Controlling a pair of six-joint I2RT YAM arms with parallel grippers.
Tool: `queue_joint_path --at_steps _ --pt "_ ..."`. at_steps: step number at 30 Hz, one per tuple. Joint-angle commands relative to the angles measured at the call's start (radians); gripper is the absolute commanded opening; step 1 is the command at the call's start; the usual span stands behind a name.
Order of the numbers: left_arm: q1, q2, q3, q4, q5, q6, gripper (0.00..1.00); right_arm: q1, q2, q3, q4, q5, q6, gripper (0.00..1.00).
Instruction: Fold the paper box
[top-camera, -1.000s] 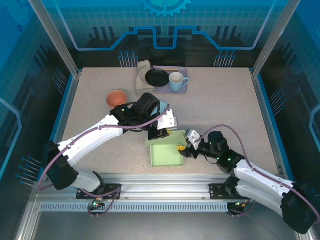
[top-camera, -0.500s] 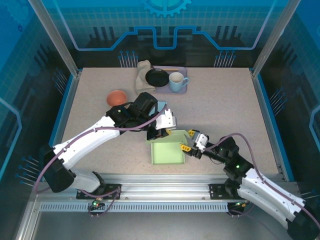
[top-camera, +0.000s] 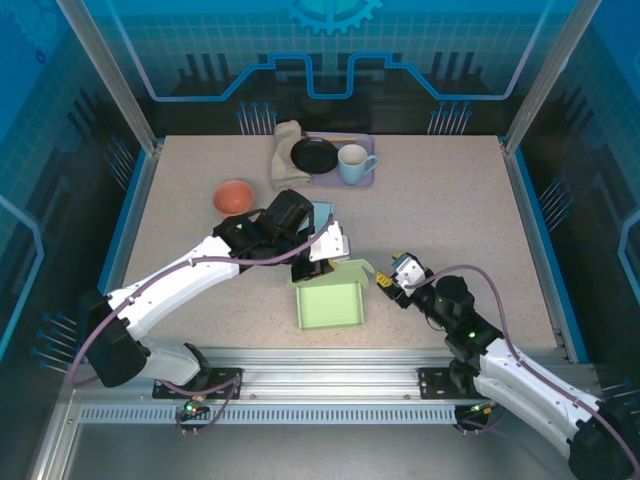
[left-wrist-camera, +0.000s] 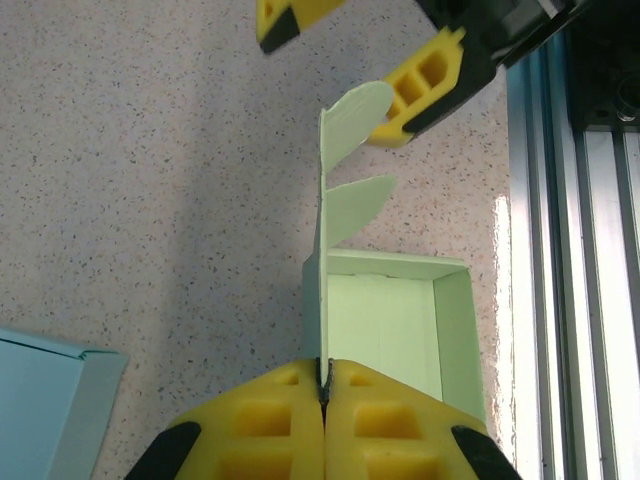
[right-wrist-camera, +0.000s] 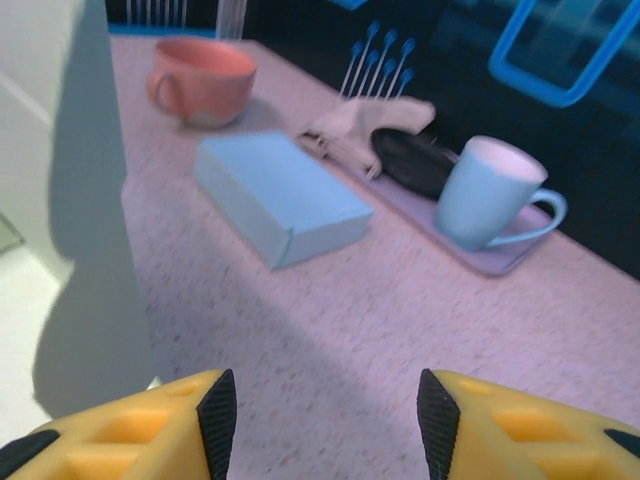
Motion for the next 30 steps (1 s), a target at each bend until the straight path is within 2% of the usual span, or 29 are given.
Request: queue_joint_path --at_steps 1,8,19,30 --pt "0.006 -0.058 -0.015 0.024 0.046 0.001 0.01 -0.006 0.015 0.030 0.040 -0.108 -0.037 0.52" --pt "0.006 -0.050 -0.005 0.012 0.087 0.002 0.01 0.001 0.025 0.029 0.056 -0.224 -0.043 0.51" --pt "0.005 -0.046 0.011 -0.018 0.157 0.008 0.02 0.032 0.014 0.045 0.047 -0.270 -0.065 0.51" --pt "0.006 -0.025 0.031 -0.048 0.189 0.021 0.02 0.037 0.107 0.111 0.023 -0.384 -0.135 0.50"
